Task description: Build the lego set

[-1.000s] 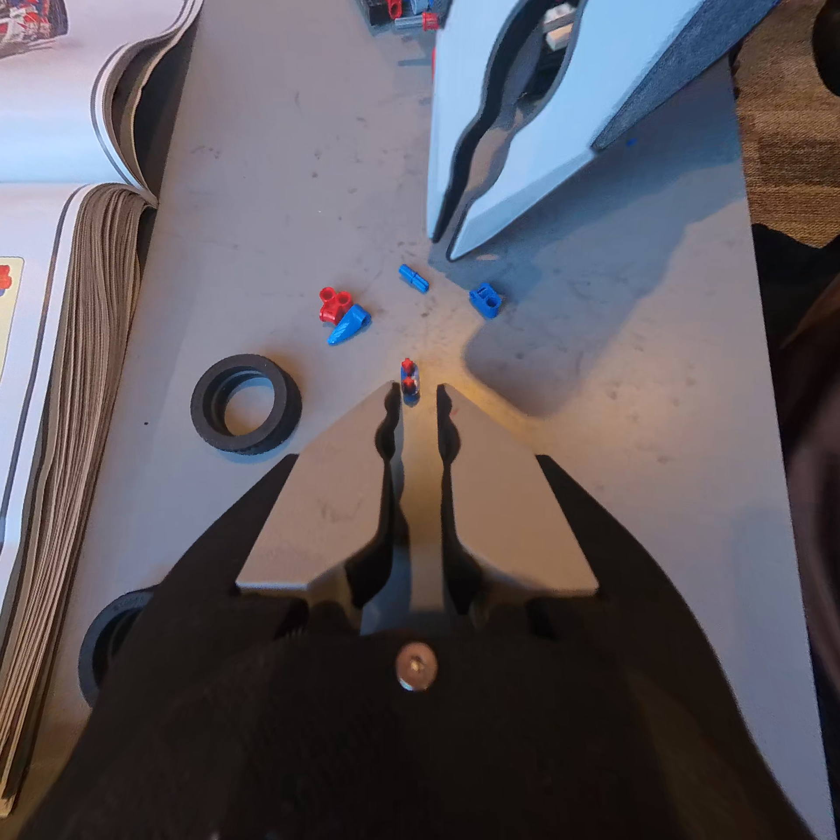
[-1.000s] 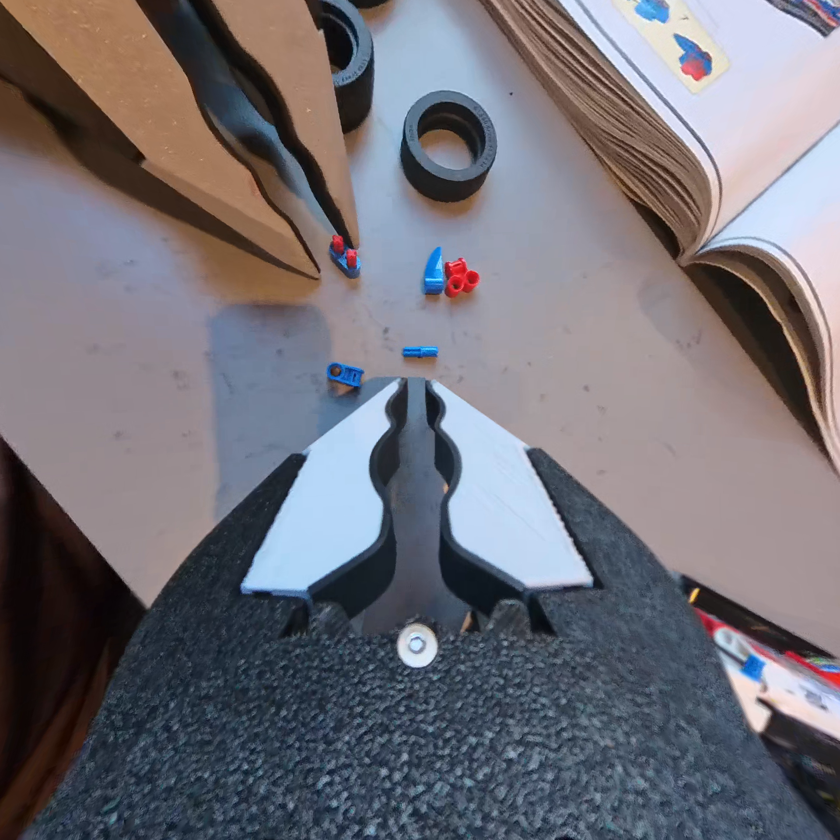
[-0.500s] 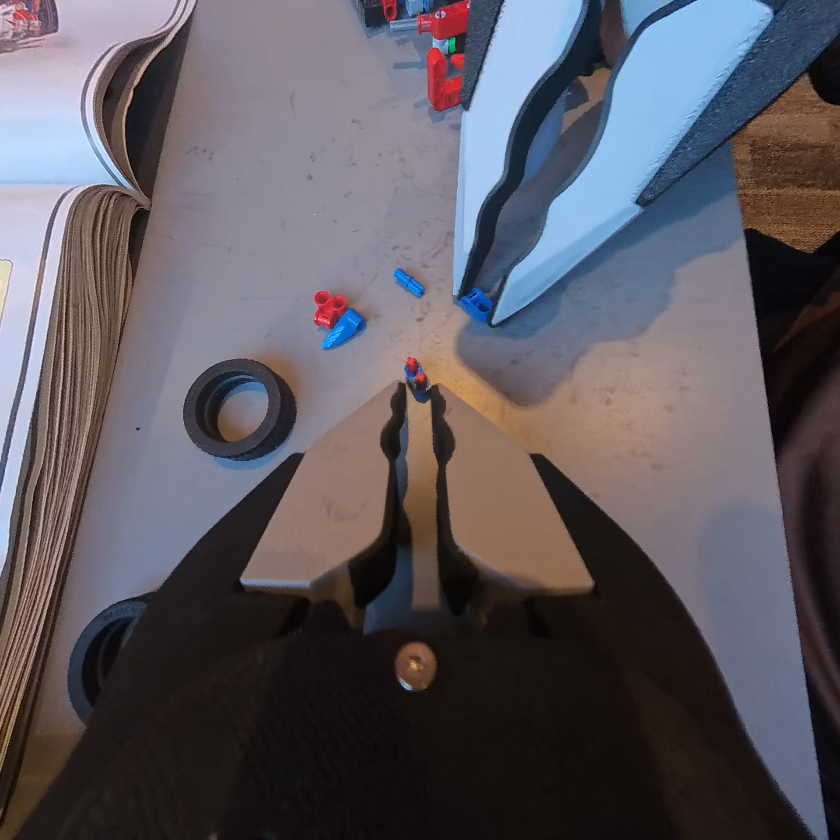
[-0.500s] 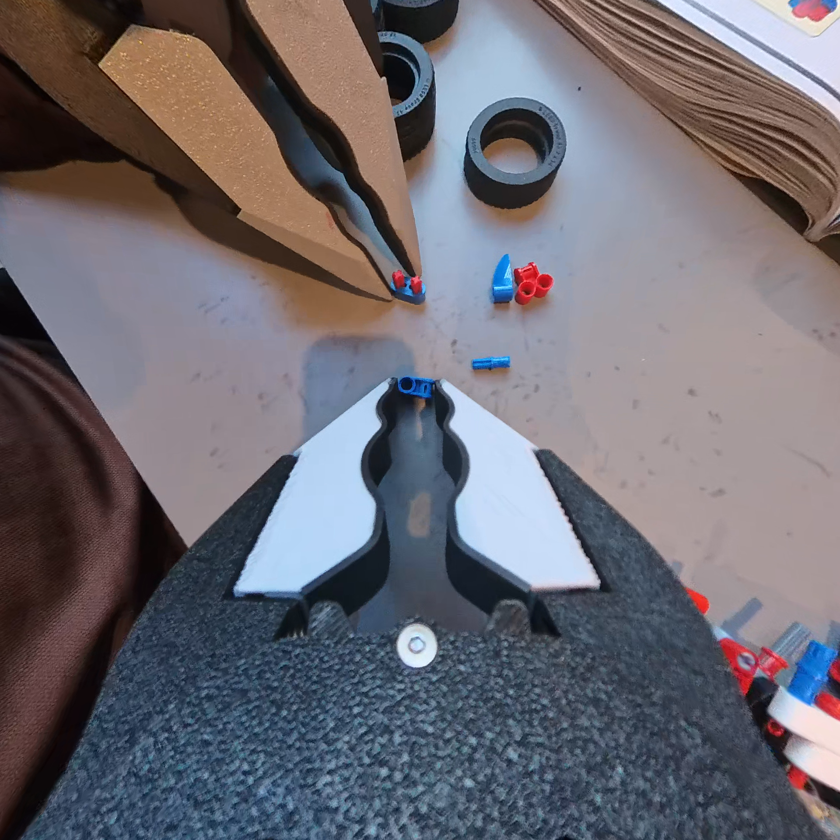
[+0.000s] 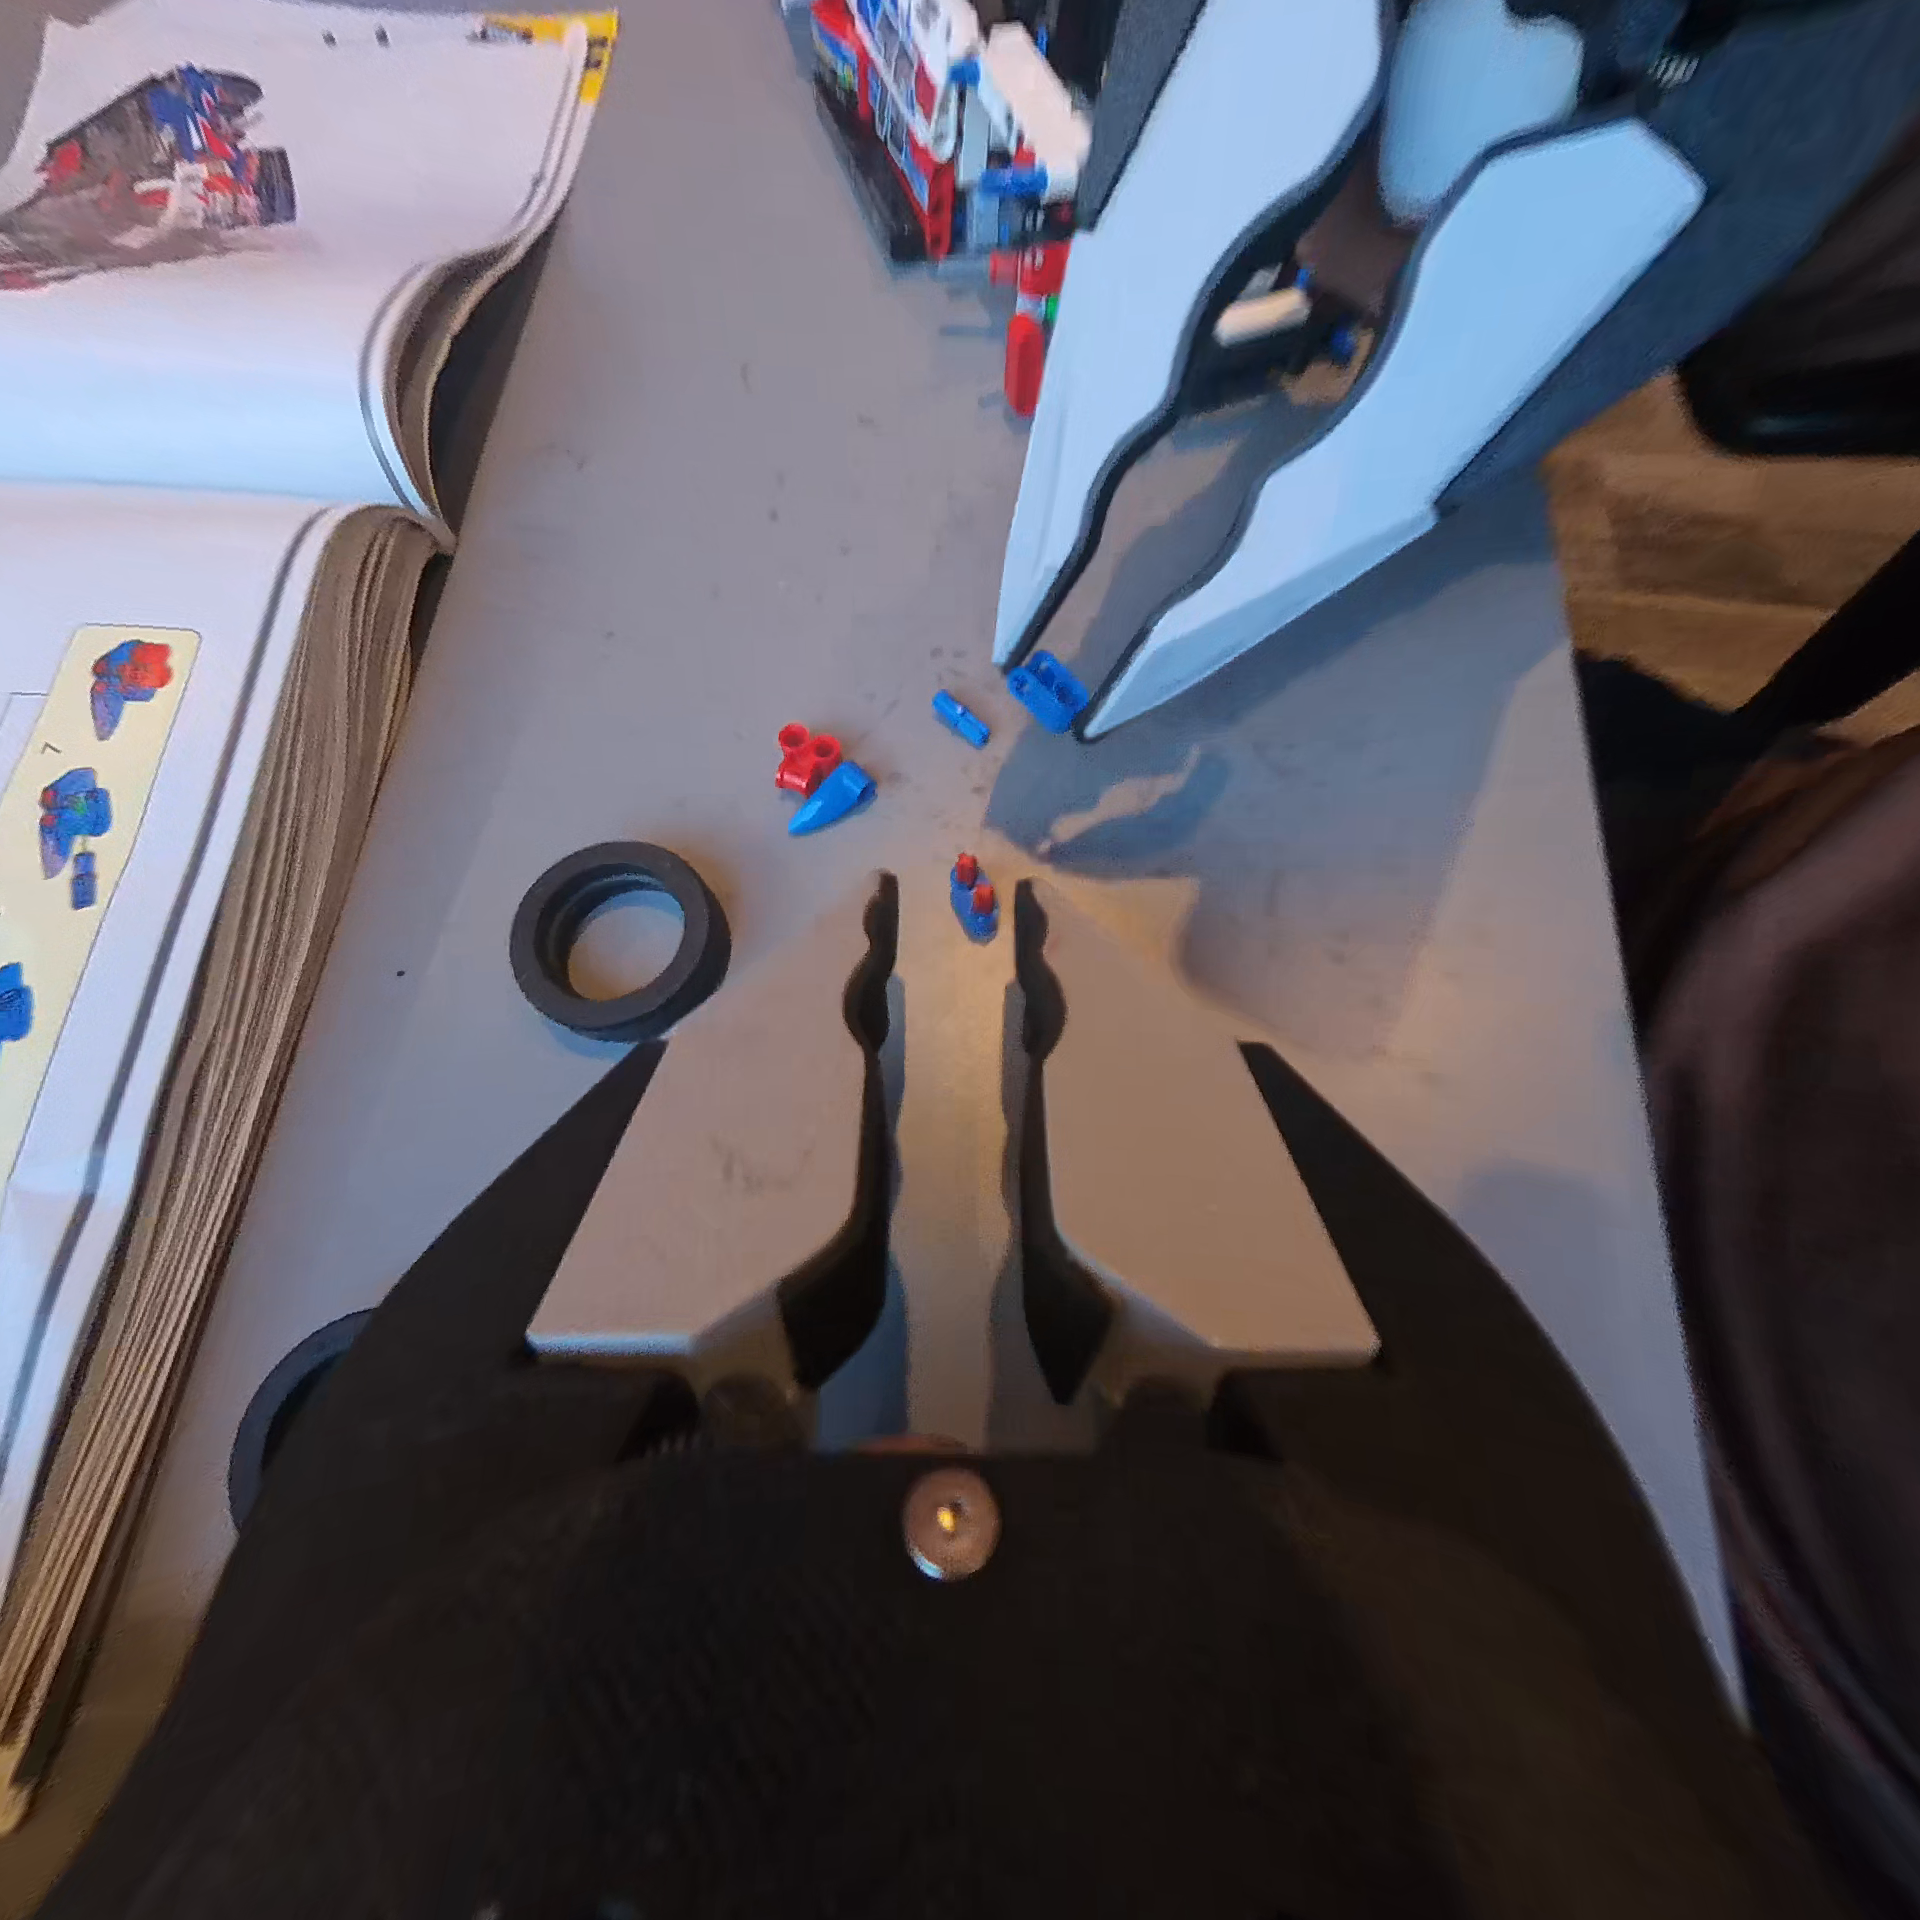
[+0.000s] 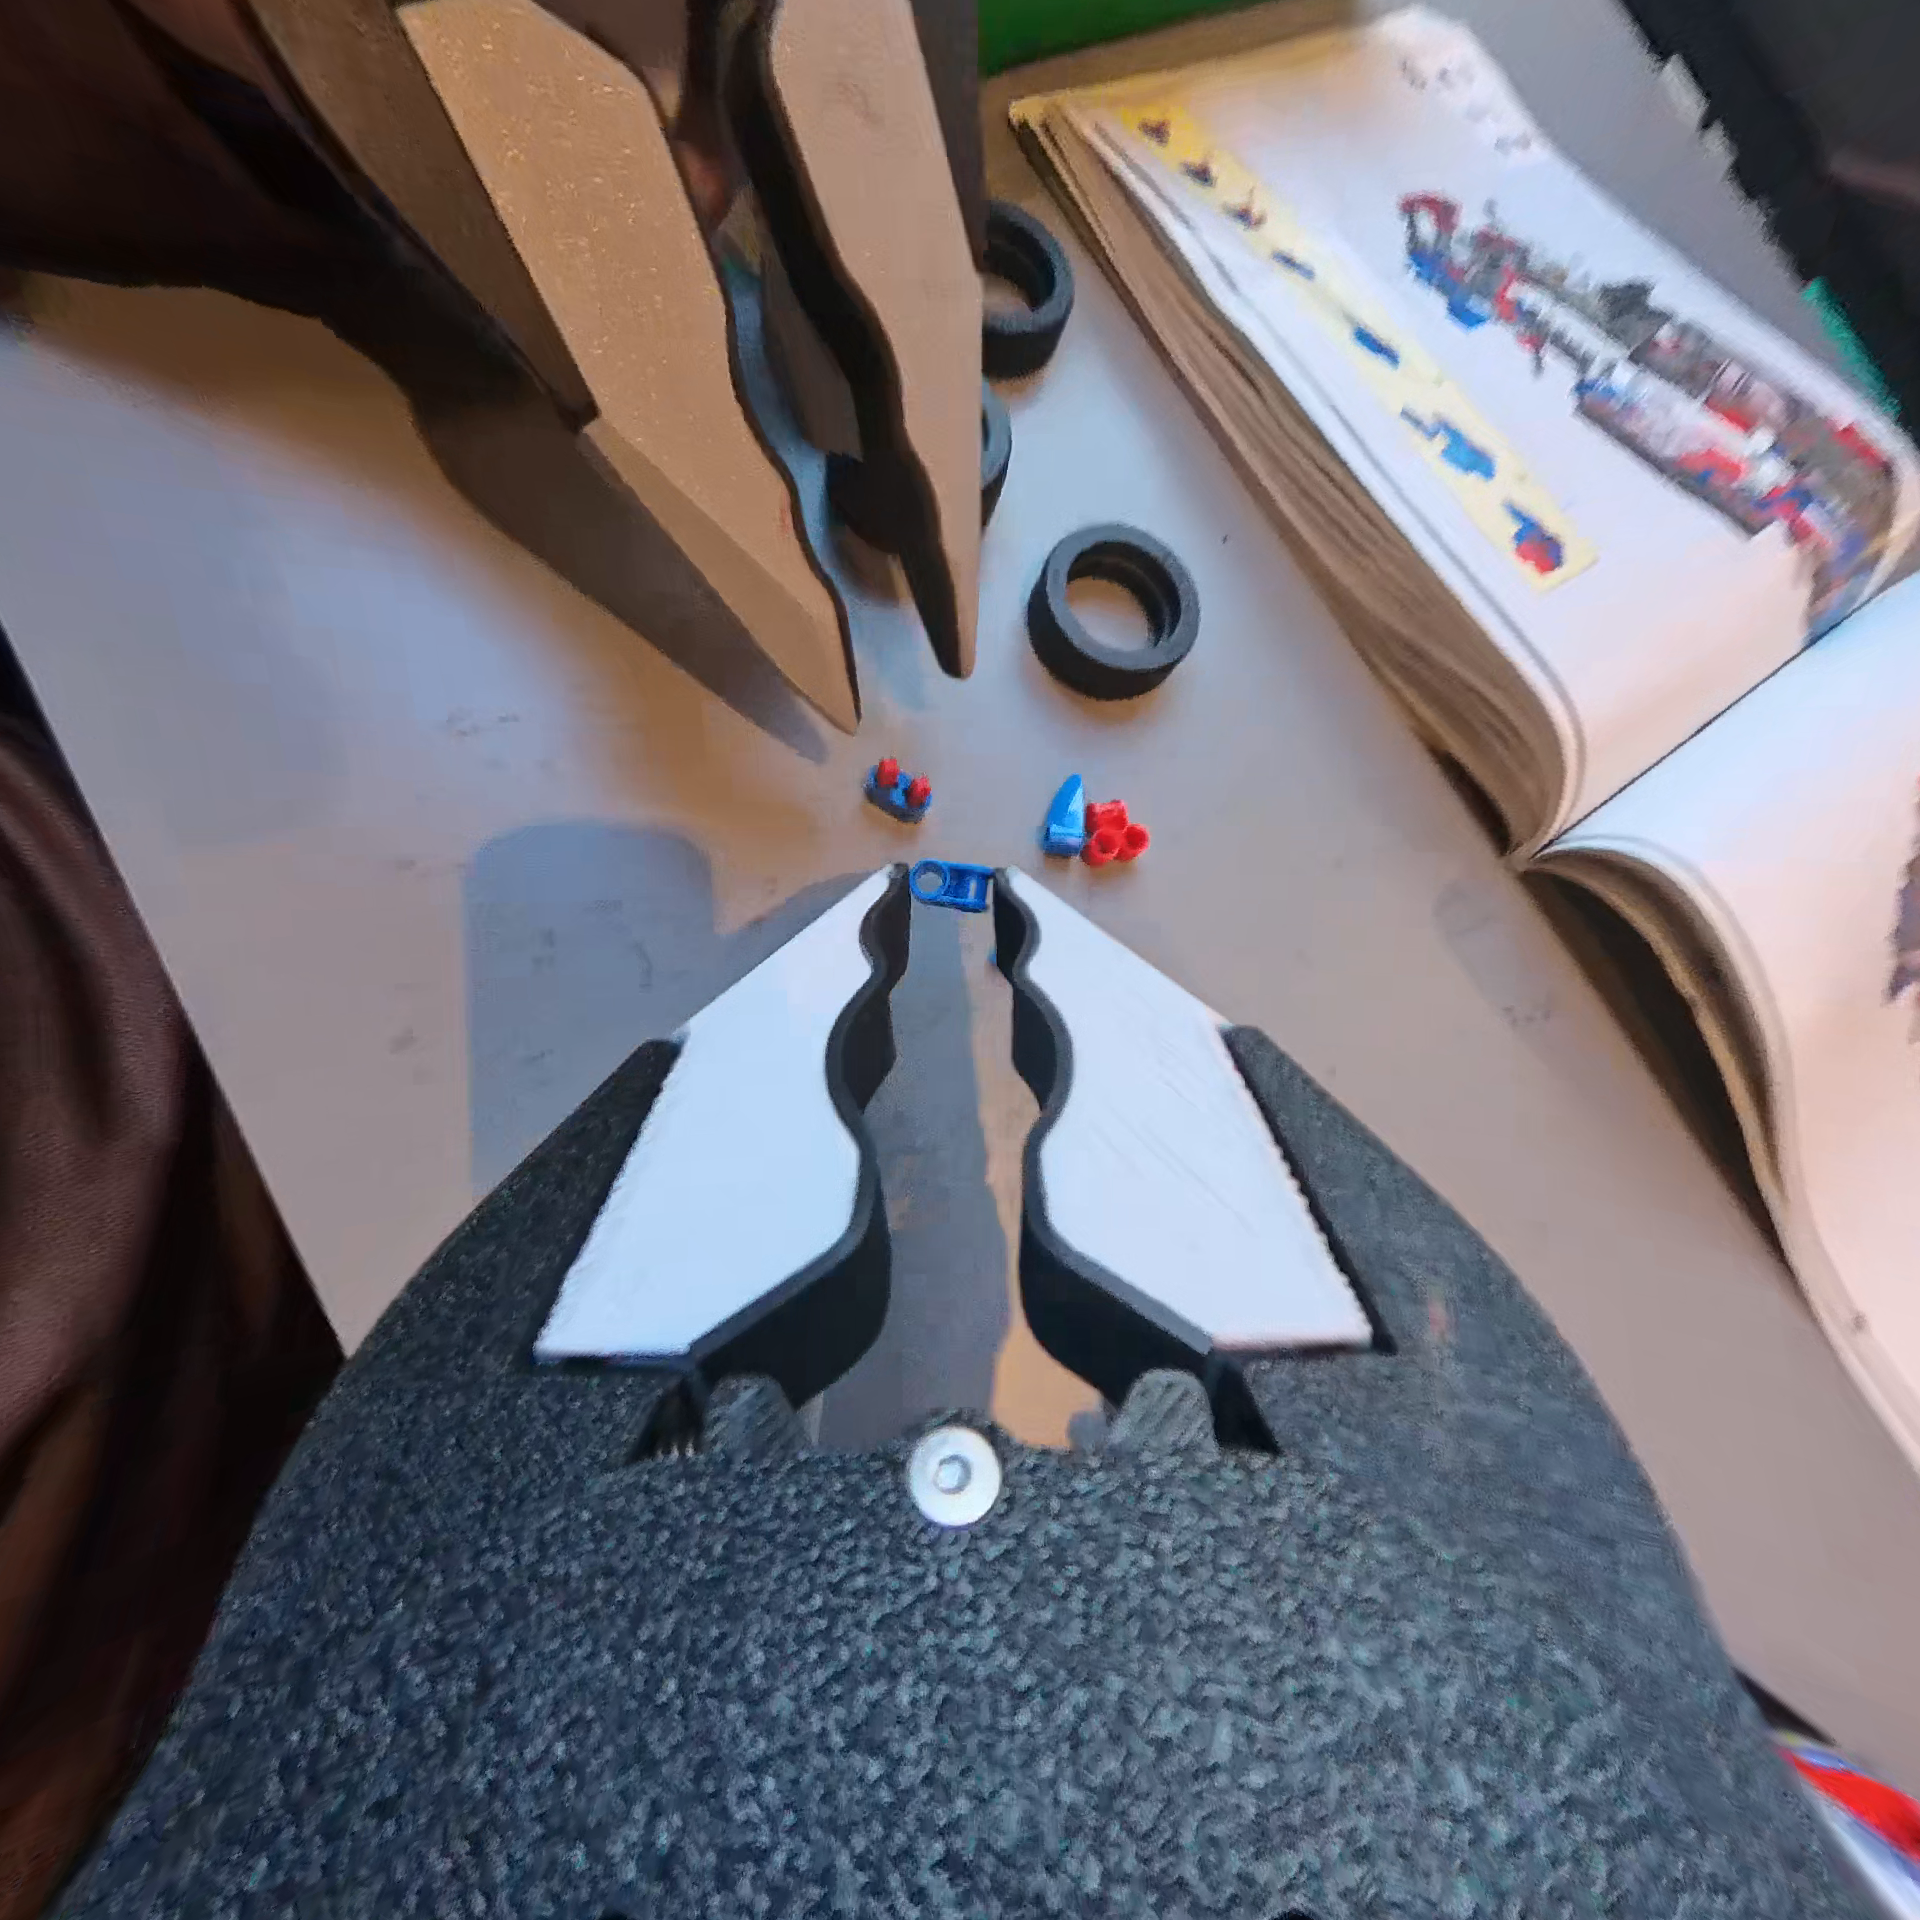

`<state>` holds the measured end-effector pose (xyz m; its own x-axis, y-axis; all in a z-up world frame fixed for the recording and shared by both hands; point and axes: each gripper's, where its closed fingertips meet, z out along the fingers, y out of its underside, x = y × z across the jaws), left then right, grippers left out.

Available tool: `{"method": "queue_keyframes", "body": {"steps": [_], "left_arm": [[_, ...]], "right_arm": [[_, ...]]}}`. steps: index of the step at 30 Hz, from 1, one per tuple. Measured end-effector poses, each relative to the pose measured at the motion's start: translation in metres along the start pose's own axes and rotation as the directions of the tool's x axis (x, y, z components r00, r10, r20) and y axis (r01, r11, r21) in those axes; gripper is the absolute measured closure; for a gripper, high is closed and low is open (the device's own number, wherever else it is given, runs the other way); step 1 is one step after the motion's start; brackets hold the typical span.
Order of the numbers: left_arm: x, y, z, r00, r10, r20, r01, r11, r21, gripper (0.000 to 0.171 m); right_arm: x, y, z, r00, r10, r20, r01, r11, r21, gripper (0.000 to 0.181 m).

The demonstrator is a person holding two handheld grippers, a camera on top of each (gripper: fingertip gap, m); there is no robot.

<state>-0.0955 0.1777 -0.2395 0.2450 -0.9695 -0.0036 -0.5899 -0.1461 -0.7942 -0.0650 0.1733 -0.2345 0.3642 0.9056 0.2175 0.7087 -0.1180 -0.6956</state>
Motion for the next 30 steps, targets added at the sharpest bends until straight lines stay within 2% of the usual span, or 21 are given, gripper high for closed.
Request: {"method": "queue_keyframes", "body": {"steps": [7,13,18,30], "left_arm": [[0.009,-0.024,-0.016,0.976,-0.142,-0.167,0.167,0.975,0.147,0.153],[0.005,-0.029,-0.023,0.956,-0.206,-0.210,0.245,0.953,0.180,0.151],[0.010,-0.035,-0.028,0.937,-0.224,-0.268,0.281,0.938,0.200,0.149],[0.022,-0.048,-0.040,0.827,-0.292,-0.480,0.435,0.873,0.219,0.151]], "right_arm": [[-0.001,-0.043,-0.007,0.983,-0.170,-0.066,0.177,0.975,0.134,0.166],[0.001,-0.053,-0.006,0.939,-0.321,-0.125,0.334,0.938,0.097,0.166],[-0.001,-0.060,-0.009,0.944,-0.307,-0.123,0.324,0.933,0.155,0.166],[-0.007,-0.064,-0.014,0.905,-0.400,-0.149,0.420,0.896,0.145,0.166]]}}
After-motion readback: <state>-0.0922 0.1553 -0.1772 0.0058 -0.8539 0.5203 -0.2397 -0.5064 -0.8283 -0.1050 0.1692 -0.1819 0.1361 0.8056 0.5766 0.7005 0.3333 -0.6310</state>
